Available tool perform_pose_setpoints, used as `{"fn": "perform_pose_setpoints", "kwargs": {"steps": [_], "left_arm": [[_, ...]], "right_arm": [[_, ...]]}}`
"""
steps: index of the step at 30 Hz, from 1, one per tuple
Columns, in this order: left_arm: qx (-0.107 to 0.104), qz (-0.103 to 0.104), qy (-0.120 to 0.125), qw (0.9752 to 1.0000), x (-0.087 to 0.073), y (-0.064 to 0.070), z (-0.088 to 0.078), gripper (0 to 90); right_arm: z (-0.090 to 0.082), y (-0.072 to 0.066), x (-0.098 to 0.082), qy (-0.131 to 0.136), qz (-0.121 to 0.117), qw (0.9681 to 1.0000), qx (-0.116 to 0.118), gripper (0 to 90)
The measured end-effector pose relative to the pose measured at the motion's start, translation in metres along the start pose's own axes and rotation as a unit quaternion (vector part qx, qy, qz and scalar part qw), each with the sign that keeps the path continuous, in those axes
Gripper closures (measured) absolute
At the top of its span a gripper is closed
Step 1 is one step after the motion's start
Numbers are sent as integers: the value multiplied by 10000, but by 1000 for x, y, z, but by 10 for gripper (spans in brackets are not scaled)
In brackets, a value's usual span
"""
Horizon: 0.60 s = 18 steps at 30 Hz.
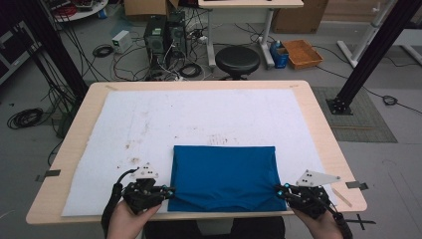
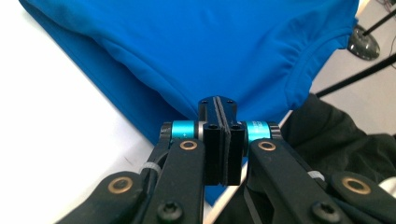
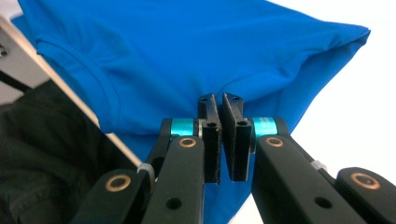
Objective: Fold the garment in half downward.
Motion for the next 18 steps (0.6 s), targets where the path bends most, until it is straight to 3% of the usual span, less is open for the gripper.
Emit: {"fn": "perform_pose_setpoints", "kwargs": {"steps": [10, 11, 14, 18], "left_arm": [[69, 86, -113, 9999, -10, 0, 6, 889], [125, 126, -91, 9998, -10, -1, 7, 872], [314, 118, 8, 9994, -6, -4, 5, 681], [585, 180, 340, 9975, 13, -17, 3, 578]], "right_arm": [[1, -4, -8, -72, -200, 9997, -142, 851], [0, -4, -8, -73, -195, 9996, -175, 816], [-2, 1, -5, 86, -151, 9994, -314, 717], [-9, 19, 12, 403, -76, 9966, -717, 619]]}}
Point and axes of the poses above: each handheld gripper's, and its own axes: z roughly forward along the jaws, x roughly out of its top, y roughly to its right, the point moved 7 cm from there along z, roughly forward along the jaws, and after that the axes turned 1 degree about y, right-handed, at the moved point
